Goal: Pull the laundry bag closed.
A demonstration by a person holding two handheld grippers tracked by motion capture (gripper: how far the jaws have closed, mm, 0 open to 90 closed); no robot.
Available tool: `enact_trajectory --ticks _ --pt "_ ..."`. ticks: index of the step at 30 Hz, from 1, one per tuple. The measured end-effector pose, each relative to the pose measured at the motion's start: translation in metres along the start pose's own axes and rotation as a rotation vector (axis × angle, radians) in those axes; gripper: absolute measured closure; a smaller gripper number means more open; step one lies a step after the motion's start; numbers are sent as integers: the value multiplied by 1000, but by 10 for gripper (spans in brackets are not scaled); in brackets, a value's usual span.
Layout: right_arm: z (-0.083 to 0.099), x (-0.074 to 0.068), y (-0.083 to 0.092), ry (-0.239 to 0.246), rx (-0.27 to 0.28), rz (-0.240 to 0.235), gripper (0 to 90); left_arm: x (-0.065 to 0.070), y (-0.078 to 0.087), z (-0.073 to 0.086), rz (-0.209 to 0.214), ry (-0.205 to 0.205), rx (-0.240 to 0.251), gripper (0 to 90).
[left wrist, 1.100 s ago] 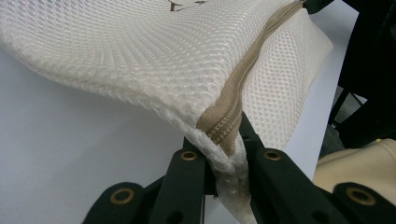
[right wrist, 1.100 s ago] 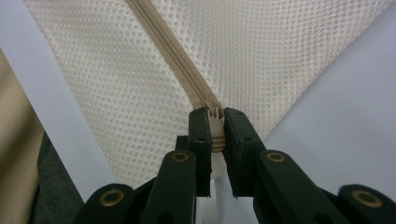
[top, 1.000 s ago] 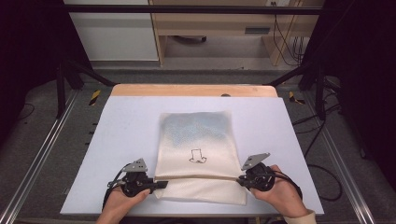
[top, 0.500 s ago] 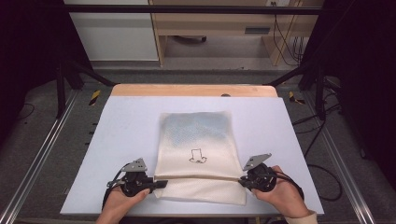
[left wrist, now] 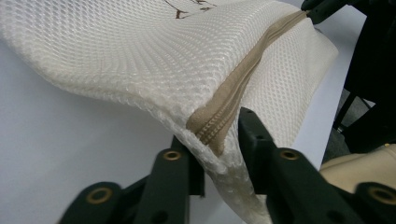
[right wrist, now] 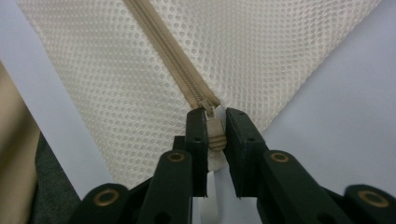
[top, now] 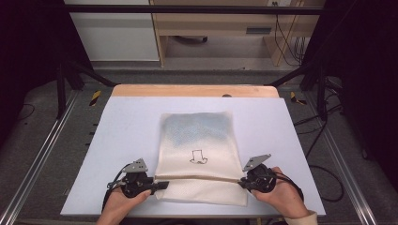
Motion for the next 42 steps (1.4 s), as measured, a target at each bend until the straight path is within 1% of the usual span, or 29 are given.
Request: enact_trajectory --ticks 1,2,3,4,5,6,7,8,9,12,14,15,16,17,18,20,22,24,26,27,28,30,35,36,37,38,40,42 --pt "0 1 0 -2 4 6 724 0 0 -1 -1 11 4 686" --pt "-2 3 -1 -7 18 16 592 0 0 -1 -4 16 8 634" --pt "-3 4 -1 -12 27 25 529 0 0 -1 -7 20 8 596" --pt "-5 6 0 -22 38 42 489 -1 0 -1 -11 21 8 550" --pt "-6 7 0 -21 47 49 452 -2 1 -2 -32 21 9 513" --pt "-10 9 1 -23 69 61 370 -4 2 -2 -45 24 12 451" --pt "-11 10 2 -31 76 67 334 -6 4 -3 -61 35 18 416" --pt "-14 11 3 -44 89 73 309 -7 6 -3 -64 42 21 366" --pt "-15 12 3 -42 100 78 287 -8 7 -3 -67 48 26 333" --pt "-17 16 4 -71 116 92 236 -11 13 -3 -100 57 35 267" --pt "-20 19 6 -91 142 117 201 -13 16 -4 -120 53 42 224" --pt "-21 20 7 -95 146 121 191 -15 18 -5 -137 46 44 211" --pt "-23 22 8 -109 165 128 168 -16 19 -5 -151 38 42 199" --pt "-23 23 9 -113 172 131 150 -18 21 -6 -174 25 41 196" --pt "-24 24 9 -122 174 134 132 -18 22 -6 -183 20 40 193" --pt "-23 25 9 -138 169 142 103 -20 26 -7 -196 19 45 176" --pt "-23 29 9 -157 168 165 88 -24 28 -8 -225 17 47 158" --pt "-23 31 10 -165 175 181 76 -28 32 -8 -247 12 46 151" --pt "-25 34 12 -175 193 200 77 -32 36 -9 -283 0 42 134" --pt "-26 35 13 -179 199 202 76 -34 38 -9 -293 -1 46 131" --pt "-26 35 13 -182 207 202 76 -35 39 -9 -299 -3 48 129" --pt "-27 36 15 -192 217 204 75 -38 42 -10 -302 7 56 127" --pt "-26 39 15 -199 215 214 75 -45 49 -9 -322 14 56 127" --pt "-25 40 15 -200 213 218 75 -46 51 -9 -330 12 51 126" --pt "-24 41 15 -203 211 223 75 -50 56 -8 -350 4 40 121" --pt "-24 41 15 -203 211 223 75 -50 56 -8 -350 4 40 120" --pt "-23 43 17 -214 214 232 75 -55 63 -5 -371 10 34 120" --pt "-23 46 18 -227 222 238 76 -58 68 -4 -385 20 42 119"
Point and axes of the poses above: each handheld gripper's, and its own axes: y roughly backward along the jaws, z roughly out of its underside, x roughly to its right, the point moved 9 cm from there along -y, roughly forward along the jaws, and after that the axes turned 1 degree about y, right-handed, at the moved point
